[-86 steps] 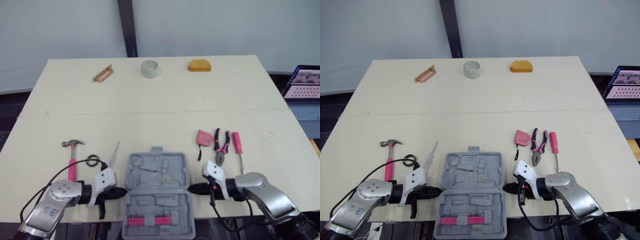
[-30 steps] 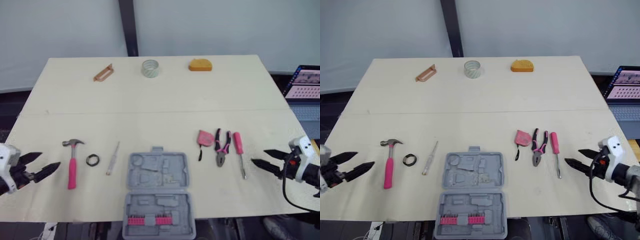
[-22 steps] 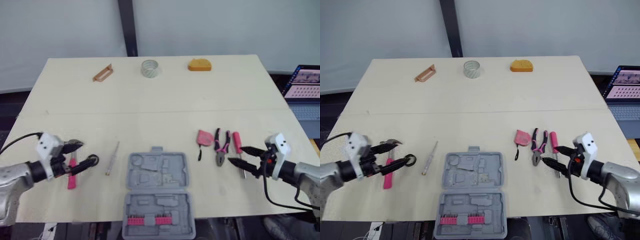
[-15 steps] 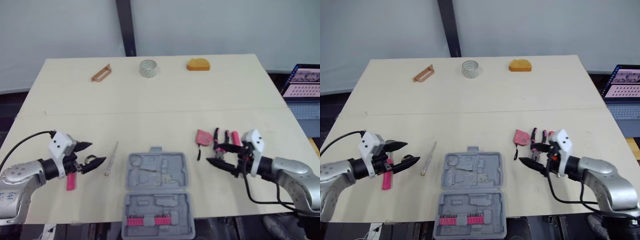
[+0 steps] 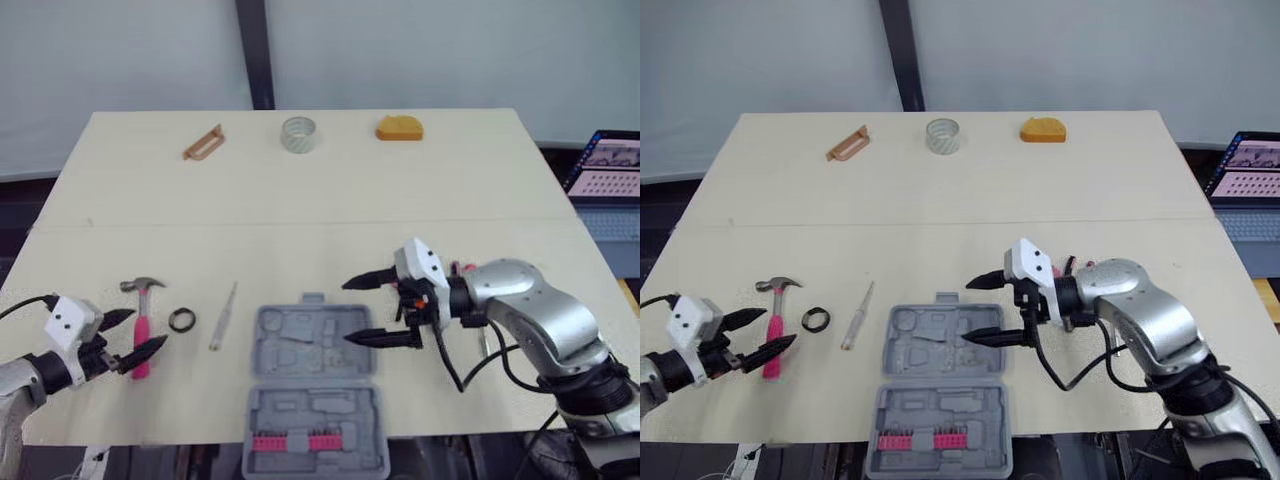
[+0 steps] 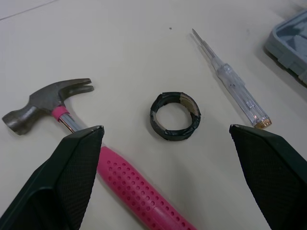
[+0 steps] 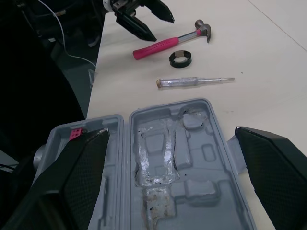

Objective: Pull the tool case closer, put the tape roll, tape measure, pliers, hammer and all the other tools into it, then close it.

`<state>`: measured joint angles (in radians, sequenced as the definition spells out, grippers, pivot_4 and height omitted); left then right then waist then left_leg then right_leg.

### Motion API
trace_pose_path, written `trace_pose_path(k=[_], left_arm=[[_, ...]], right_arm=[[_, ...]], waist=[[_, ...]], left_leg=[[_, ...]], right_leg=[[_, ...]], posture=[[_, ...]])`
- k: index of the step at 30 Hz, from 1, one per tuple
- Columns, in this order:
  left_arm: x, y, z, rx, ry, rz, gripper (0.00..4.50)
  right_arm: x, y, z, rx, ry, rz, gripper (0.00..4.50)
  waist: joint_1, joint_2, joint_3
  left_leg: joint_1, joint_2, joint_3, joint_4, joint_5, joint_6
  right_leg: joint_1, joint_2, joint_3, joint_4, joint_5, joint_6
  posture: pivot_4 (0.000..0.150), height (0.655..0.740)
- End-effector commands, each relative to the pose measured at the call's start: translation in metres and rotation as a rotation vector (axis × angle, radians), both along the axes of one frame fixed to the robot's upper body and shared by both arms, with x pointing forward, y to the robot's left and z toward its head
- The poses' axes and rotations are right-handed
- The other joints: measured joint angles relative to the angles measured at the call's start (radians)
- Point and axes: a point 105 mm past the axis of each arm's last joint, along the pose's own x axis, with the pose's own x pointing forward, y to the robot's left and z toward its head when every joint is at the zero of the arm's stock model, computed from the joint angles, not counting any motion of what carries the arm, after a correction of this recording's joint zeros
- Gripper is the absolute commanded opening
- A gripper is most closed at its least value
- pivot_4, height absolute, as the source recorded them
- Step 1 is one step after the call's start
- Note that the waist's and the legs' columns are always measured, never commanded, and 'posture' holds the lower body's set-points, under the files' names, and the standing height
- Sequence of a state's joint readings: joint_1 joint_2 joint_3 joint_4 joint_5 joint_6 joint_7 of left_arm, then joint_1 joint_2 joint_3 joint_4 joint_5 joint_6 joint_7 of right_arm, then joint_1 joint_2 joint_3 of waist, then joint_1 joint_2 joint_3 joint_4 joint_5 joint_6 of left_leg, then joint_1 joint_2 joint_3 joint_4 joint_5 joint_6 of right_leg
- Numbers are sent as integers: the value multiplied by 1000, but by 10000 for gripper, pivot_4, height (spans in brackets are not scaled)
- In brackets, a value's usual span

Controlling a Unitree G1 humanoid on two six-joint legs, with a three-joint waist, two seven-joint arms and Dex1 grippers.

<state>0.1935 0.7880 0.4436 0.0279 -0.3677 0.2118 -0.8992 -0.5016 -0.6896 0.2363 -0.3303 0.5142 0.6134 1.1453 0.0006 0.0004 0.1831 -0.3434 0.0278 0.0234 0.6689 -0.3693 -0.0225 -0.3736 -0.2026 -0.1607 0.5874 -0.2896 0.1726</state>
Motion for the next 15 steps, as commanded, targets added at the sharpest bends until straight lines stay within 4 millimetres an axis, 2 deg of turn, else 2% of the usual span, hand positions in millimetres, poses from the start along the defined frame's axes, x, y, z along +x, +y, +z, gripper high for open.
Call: trace_pose_path(k=[1, 4, 12, 15], left_arm=[[5, -2, 0, 45, -12, -51, 39853], [8, -5, -4, 54, 11, -86, 30059], [15, -14, -12, 111, 43, -172, 30059], [20, -13, -9, 117, 43, -181, 21125]], right_arm=[[-1, 8, 7, 14, -43, 45, 45000], [-1, 11, 7, 18, -49, 48, 45000], [-1, 15, 7, 26, -57, 33, 45000], [-2, 15, 6, 30, -56, 29, 45000]], waist=[[-2, 0, 0], [-4, 0, 0], [-5, 0, 0], [-4, 0, 0]], left_leg=[[0, 0, 0, 1, 0, 0], [0, 1, 1, 1, 0, 0], [0, 1, 2, 1, 0, 0], [0, 1, 2, 1, 0, 0]], right_leg=[[0, 0, 0, 0, 0, 0], [-1, 1, 1, 2, 0, -1], [-2, 1, 1, 2, 0, -1], [-2, 1, 1, 2, 1, -1]], posture=[[1500, 7400], [1500, 7400], [1500, 7400], [1500, 7400]])
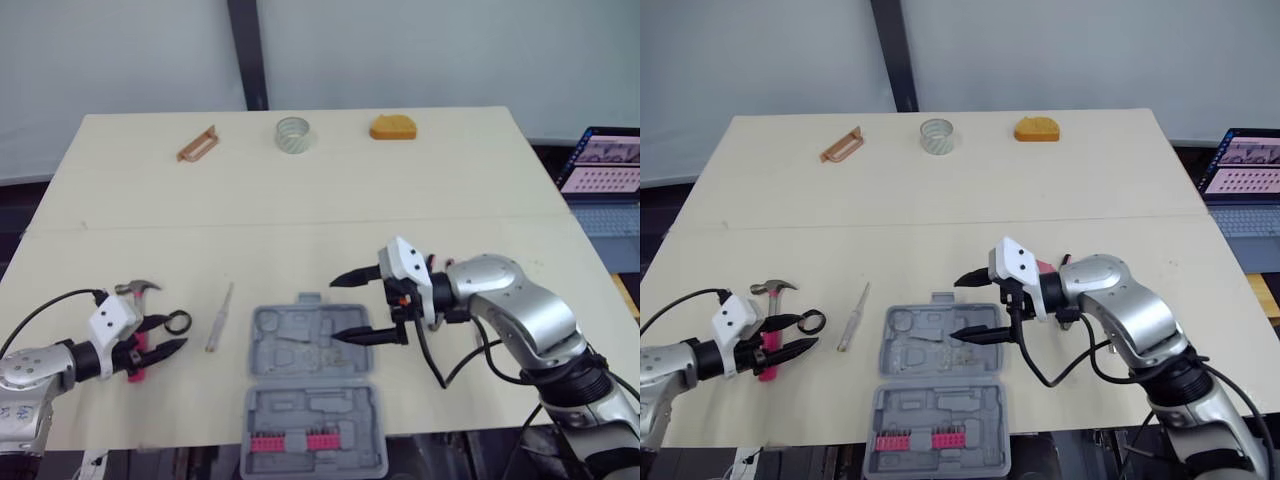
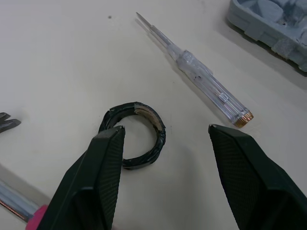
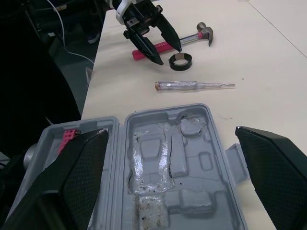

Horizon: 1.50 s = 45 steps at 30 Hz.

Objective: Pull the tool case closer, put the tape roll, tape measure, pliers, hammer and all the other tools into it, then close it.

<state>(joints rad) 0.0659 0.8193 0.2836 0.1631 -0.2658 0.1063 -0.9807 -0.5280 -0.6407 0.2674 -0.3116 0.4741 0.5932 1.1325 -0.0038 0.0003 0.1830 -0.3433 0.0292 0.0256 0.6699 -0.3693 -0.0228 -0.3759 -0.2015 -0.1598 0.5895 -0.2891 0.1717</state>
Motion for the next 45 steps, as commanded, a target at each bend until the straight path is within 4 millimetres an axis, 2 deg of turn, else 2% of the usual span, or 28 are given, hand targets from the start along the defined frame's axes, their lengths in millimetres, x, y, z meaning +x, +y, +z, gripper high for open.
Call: trace_pose_path(k=[1, 2, 19, 45], left_arm=[[5, 4, 11, 29, -18, -17, 16410], [6, 4, 11, 30, -16, -19, 11736], [7, 2, 4, 93, 32, -52, 11736], [12, 0, -7, 96, 36, -66, 11736]], right_arm=[[-7, 4, 6, 22, -26, 15, 45000], [-7, 4, 6, 24, -24, 13, 45000], [-10, 6, 2, 35, -6, 6, 45000], [-11, 5, 1, 38, 2, 5, 45000]], waist=[[0, 0, 0], [0, 0, 0], [0, 0, 0], [-1, 0, 0]], left_leg=[[0, 0, 0, 0, 0, 0], [0, 0, 0, 0, 0, 0], [0, 0, 0, 0, 0, 0], [0, 0, 0, 0, 0, 0]], right_leg=[[0, 0, 0, 0, 0, 0], [0, 0, 0, 0, 0, 0], [0, 0, 0, 0, 0, 0], [0, 0, 0, 1, 0, 0]], posture=[[1500, 7400], [1500, 7400], [1500, 7400], [1500, 7400]])
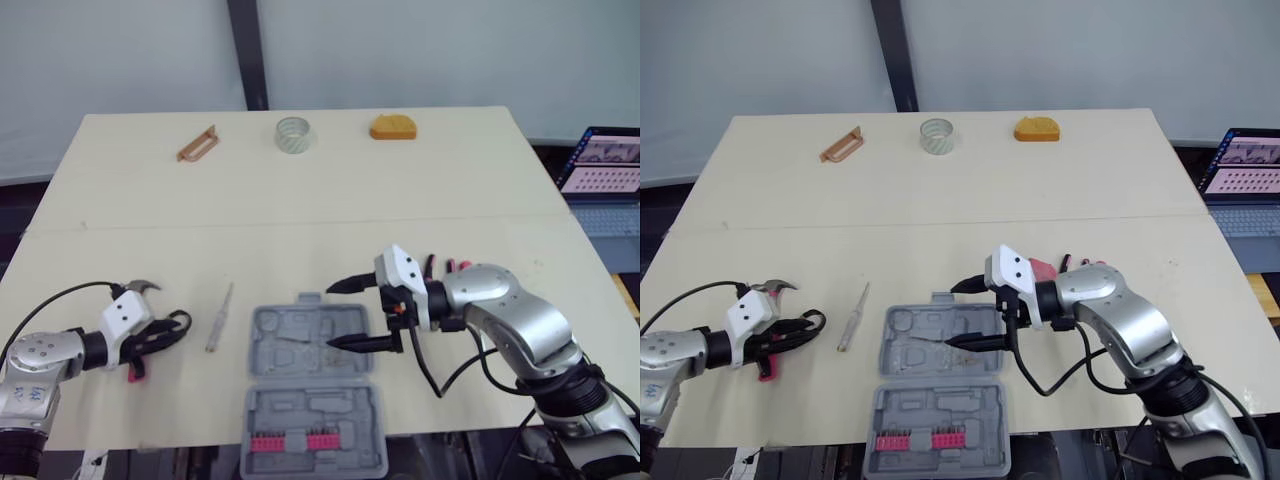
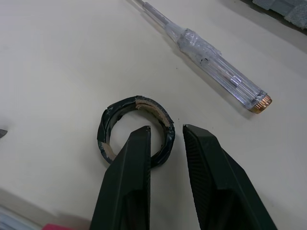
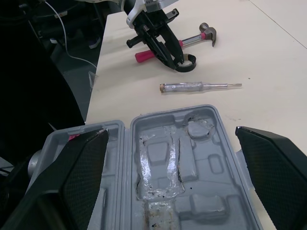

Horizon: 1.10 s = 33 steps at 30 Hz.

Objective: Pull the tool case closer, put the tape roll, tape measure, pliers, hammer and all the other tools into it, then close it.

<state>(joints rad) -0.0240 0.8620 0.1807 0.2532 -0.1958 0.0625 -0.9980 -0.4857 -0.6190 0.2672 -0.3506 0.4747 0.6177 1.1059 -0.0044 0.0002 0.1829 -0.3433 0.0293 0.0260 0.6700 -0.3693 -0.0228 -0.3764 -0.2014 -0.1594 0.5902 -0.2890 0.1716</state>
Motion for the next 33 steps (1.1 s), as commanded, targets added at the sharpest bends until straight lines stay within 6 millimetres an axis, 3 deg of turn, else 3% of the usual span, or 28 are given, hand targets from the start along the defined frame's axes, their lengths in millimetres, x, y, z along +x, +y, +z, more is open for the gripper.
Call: trace_pose_path(k=[1, 33], left_arm=[[1, 1, 0, 1, -8, 0, 11736], [6, 2, 1, -21, -12, -7, 11736]], right_arm=[[-5, 1, 7, 23, -25, 13, 45000], [-6, 2, 6, 30, -17, 13, 45000]], waist=[[0, 0, 0], [0, 0, 0]], left_leg=[[0, 0, 0, 0, 0, 0], [0, 0, 0, 0, 0, 0]], right_leg=[[0, 0, 0, 0, 0, 0], [0, 0, 0, 0, 0, 0]], posture=[[1500, 7400], [1500, 7400]])
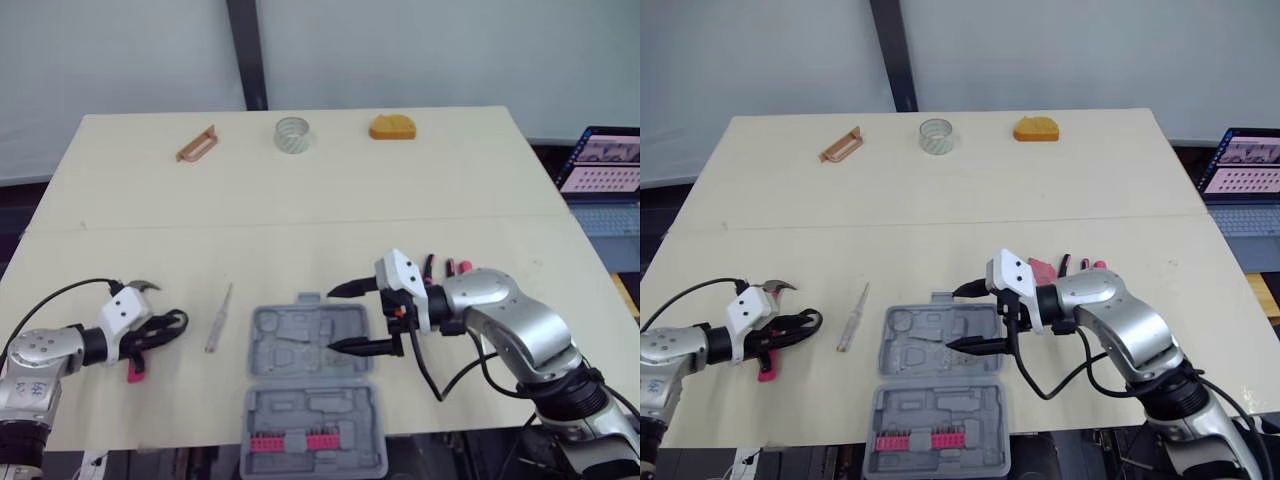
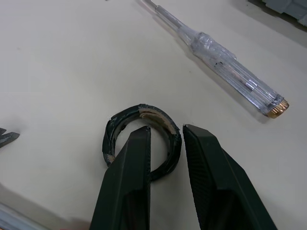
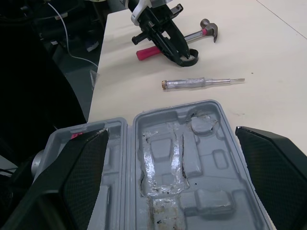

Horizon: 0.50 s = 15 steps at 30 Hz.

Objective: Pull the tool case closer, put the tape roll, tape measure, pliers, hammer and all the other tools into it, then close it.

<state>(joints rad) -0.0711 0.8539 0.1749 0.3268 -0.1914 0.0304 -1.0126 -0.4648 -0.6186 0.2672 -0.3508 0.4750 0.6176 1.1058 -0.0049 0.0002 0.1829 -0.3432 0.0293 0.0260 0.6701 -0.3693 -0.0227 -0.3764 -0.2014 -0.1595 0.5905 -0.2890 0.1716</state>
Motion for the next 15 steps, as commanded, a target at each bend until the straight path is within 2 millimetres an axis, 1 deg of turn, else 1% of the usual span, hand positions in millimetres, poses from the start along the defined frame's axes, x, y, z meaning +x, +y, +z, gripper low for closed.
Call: trace_pose_path(k=[1, 14, 15], left_arm=[[0, -1, 0, -6, 0, -14, 11736], [0, -1, -5, -3, 9, -20, 11736], [0, -1, -5, -3, 6, -20, 8967]], right_arm=[[-4, 3, 11, 30, -36, 18, 45000], [-5, 2, 10, 27, -31, 12, 45000], [-5, 2, 10, 27, -31, 12, 45000]], waist=[[0, 0, 0], [0, 0, 0], [0, 0, 0]], left_leg=[[0, 0, 0, 0, 0, 0], [0, 0, 0, 0, 0, 0], [0, 0, 0, 0, 0, 0]], right_leg=[[0, 0, 0, 0, 0, 0], [0, 0, 0, 0, 0, 0], [0, 0, 0, 0, 0, 0]], posture=[[1500, 7400], [1500, 7400], [1500, 7400]])
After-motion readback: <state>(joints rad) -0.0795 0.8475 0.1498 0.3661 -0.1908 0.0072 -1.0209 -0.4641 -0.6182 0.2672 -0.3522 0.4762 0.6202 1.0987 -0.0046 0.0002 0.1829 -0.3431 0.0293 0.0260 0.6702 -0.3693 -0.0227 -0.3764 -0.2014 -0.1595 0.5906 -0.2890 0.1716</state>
